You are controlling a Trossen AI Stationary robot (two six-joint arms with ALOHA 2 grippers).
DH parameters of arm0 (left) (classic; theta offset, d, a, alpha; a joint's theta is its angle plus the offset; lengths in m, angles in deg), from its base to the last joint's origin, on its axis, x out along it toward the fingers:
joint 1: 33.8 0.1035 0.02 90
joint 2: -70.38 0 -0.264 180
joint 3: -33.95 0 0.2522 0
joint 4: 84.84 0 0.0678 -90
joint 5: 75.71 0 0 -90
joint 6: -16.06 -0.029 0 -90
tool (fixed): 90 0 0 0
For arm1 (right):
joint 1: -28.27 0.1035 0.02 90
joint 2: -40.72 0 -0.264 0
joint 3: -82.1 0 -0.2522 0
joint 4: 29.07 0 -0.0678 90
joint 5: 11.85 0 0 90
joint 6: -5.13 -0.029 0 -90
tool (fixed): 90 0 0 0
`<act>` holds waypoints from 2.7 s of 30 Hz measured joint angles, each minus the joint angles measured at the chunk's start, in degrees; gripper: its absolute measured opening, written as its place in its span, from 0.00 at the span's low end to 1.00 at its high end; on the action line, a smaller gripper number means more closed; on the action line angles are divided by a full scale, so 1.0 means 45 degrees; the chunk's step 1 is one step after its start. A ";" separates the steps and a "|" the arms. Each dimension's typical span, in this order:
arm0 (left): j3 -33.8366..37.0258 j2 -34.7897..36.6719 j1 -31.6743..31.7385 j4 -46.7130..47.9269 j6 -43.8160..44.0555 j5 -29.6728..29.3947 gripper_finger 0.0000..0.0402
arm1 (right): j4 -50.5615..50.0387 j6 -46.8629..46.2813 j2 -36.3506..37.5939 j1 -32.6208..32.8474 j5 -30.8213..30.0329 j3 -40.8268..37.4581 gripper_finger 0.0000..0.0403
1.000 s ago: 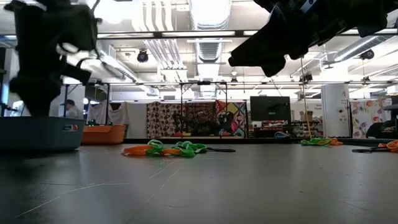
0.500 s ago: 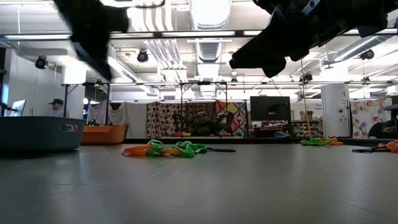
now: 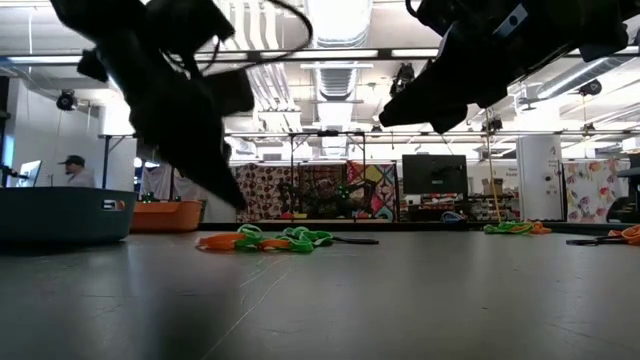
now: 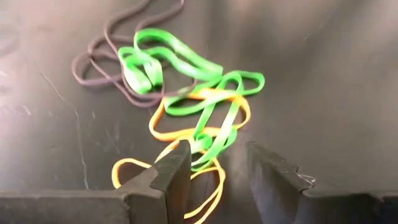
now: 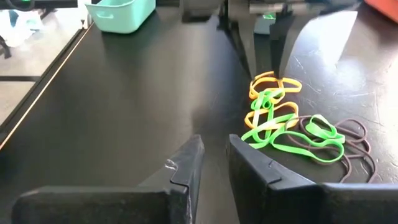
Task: Sort rubber bands into baskets
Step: Put the green rubber band into the blue bin
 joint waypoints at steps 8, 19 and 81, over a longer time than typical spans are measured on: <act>-0.0674 -0.1316 0.0013 0.0041 -0.0389 -0.0107 0.30 | 0.0012 0.0012 0.0000 0.0000 -0.0024 0.0000 0.18; -0.0860 -0.1414 0.0034 0.0394 -0.0661 -0.0757 0.27 | 0.0013 0.0038 0.0000 0.0000 -0.0029 0.0000 0.16; 0.1068 -0.1549 -0.1732 -0.8379 -0.0346 -0.1083 0.00 | 0.2095 0.1305 -0.3273 -0.1195 0.1761 0.1618 0.38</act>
